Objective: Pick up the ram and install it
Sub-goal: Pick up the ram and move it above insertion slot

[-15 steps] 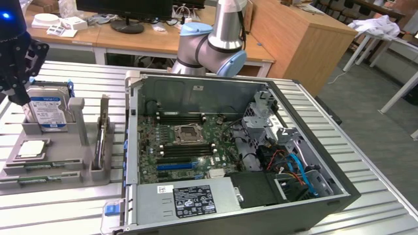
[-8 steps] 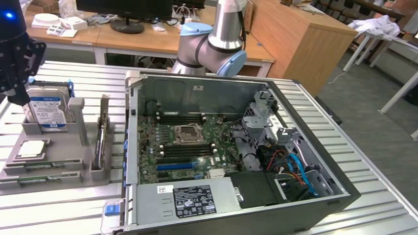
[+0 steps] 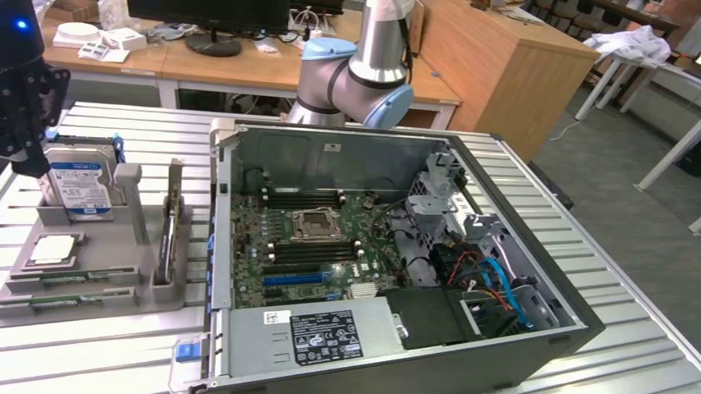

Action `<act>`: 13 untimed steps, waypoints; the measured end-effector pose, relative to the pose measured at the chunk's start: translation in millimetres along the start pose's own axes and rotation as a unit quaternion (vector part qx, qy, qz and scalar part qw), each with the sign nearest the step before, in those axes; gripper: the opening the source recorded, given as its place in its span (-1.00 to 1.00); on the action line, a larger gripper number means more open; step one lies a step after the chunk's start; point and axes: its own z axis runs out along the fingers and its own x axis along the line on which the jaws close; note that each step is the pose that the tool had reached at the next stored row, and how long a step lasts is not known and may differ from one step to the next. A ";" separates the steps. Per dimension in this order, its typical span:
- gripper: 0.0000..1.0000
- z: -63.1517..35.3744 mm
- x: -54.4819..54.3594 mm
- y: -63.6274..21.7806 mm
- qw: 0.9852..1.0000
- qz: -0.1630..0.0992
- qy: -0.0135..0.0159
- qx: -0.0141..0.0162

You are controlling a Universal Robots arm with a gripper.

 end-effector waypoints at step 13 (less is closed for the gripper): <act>-0.80 1.2 0.0 -0.1 0.993 -0.116 0.005 -0.001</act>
